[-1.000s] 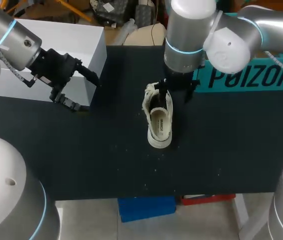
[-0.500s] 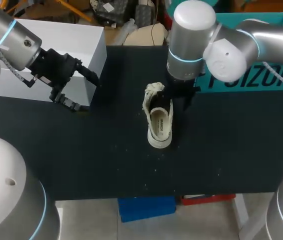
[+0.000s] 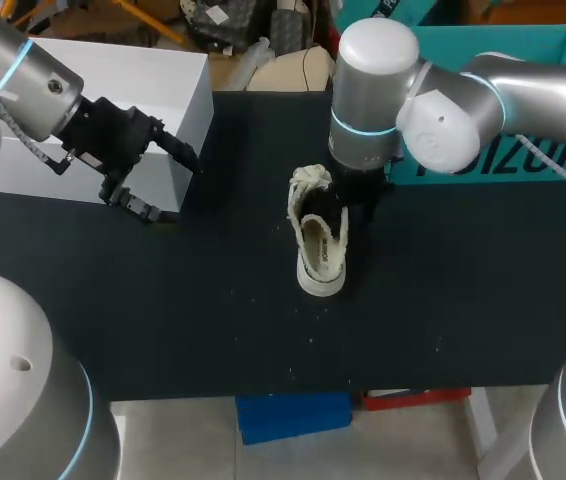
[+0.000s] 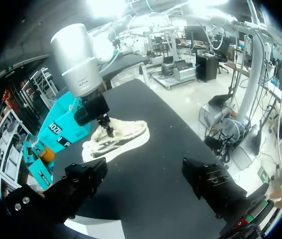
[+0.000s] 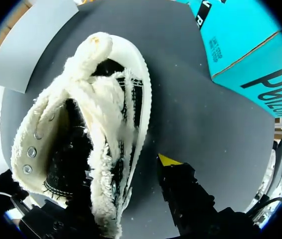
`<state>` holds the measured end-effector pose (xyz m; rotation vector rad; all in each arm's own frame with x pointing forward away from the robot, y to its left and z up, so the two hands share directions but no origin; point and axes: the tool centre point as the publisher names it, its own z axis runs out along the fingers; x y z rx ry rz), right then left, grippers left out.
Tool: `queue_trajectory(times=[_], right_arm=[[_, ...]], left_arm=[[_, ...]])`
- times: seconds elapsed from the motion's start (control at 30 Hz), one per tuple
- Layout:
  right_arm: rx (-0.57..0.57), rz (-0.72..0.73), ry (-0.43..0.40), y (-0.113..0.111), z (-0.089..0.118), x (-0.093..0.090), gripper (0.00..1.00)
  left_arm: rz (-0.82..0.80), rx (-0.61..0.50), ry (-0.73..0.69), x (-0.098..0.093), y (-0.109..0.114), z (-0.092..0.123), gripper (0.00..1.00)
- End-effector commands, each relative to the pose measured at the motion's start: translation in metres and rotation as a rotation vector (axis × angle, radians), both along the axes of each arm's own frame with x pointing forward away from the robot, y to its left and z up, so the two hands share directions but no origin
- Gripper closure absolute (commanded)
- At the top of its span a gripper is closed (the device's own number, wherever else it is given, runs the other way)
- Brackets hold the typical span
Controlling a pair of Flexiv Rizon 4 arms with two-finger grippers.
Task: Take the shoe out of the shoebox, open the shoe tongue, remove and reinsert the insole, then place the shoe into the shoebox
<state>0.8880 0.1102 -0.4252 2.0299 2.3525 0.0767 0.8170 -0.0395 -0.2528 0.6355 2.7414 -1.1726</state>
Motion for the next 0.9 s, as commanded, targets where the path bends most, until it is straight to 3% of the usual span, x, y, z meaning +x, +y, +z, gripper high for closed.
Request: queue_trajectory(times=[0.03, 0.27, 0.43, 0.53, 0.6, 0.67, 0.77, 0.9], right_arm=[[-0.007, 0.003, 0.014, 0.004, -0.007, 0.005, 1.00], [-0.019, 0.020, 0.039, 0.011, 0.003, 0.007, 1.00], [-0.064, 0.035, 0.081, 0.007, 0.038, 0.003, 1.00], [-0.116, 0.072, 0.107, -0.001, 0.074, -0.003, 1.00], [-0.188, 0.173, 0.149, -0.006, 0.100, -0.006, 1.00], [-0.227, 0.236, 0.123, -0.013, 0.126, -0.009, 1.00], [-0.287, 0.413, 0.049, -0.032, 0.181, -0.012, 1.00], [-0.344, 0.706, -0.009, -0.046, 0.242, 0.001, 1.00]], left_arm=[[0.002, 0.002, -0.003, -0.001, 0.000, 0.000, 0.00], [0.002, 0.002, -0.003, -0.001, 0.000, 0.000, 0.00], [0.002, 0.002, -0.003, -0.001, 0.000, 0.000, 0.00], [0.002, 0.002, -0.003, -0.001, 0.000, 0.000, 0.00], [0.002, 0.002, -0.003, -0.001, 0.000, 0.000, 0.00], [0.002, 0.002, -0.003, -0.001, 0.000, 0.000, 0.00], [0.002, 0.002, -0.003, -0.001, 0.000, 0.000, 0.00], [0.002, 0.002, -0.003, -0.001, 0.000, 0.000, 0.00]])
